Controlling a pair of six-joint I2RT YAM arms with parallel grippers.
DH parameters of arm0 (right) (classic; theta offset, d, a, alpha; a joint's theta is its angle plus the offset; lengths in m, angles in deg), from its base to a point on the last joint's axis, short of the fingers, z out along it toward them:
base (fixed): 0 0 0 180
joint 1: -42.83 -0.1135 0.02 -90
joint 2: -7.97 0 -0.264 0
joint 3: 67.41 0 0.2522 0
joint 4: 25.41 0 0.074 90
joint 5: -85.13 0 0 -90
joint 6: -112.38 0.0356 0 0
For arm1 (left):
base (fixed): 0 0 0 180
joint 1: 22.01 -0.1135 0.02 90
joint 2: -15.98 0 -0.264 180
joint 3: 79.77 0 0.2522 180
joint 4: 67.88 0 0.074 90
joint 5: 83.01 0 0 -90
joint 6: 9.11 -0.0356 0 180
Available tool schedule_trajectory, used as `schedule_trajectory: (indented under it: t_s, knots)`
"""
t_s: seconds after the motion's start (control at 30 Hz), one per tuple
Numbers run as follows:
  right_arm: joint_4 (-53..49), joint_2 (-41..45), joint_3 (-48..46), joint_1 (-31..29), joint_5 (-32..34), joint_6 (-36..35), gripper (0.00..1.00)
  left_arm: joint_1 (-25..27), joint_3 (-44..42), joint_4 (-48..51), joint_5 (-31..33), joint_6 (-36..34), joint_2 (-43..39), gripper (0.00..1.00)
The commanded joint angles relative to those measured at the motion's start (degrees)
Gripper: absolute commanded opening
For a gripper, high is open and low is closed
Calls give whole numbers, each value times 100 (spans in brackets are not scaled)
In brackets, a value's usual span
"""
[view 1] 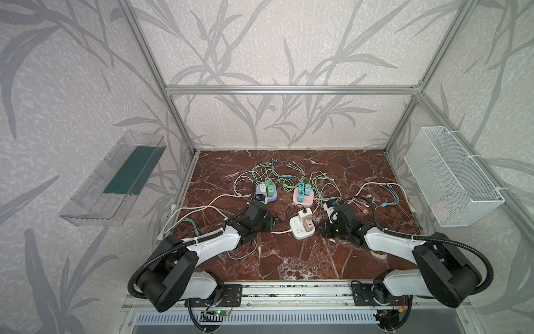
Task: Pull the plug off the socket
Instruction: 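Lower the teal charger onto the table beside the strip and open the left gripper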
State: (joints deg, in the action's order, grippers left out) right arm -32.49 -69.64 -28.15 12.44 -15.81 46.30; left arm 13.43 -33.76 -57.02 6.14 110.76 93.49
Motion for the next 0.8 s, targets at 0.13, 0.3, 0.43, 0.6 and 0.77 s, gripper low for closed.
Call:
schedule_trajectory:
  t_s: [0.13, 0.3, 0.43, 0.6, 0.77]
  knots:
    - [-250, 500, -110, -31, 204, -102, 43, -28, 276, 418, 75, 190, 104, 20]
    - [-270, 707, -176, -37, 263, -132, 43, -28, 443, 770, 113, 191, 181, 28]
    - [-290, 720, -185, -46, 276, -140, 43, -28, 567, 913, 98, 186, 182, 36]
    - [-288, 759, -186, -52, 285, -140, 43, -26, 617, 983, 16, 156, 91, 43]
    - [-428, 960, -180, -55, 388, -161, 43, -28, 451, 690, -24, 151, -45, 50]
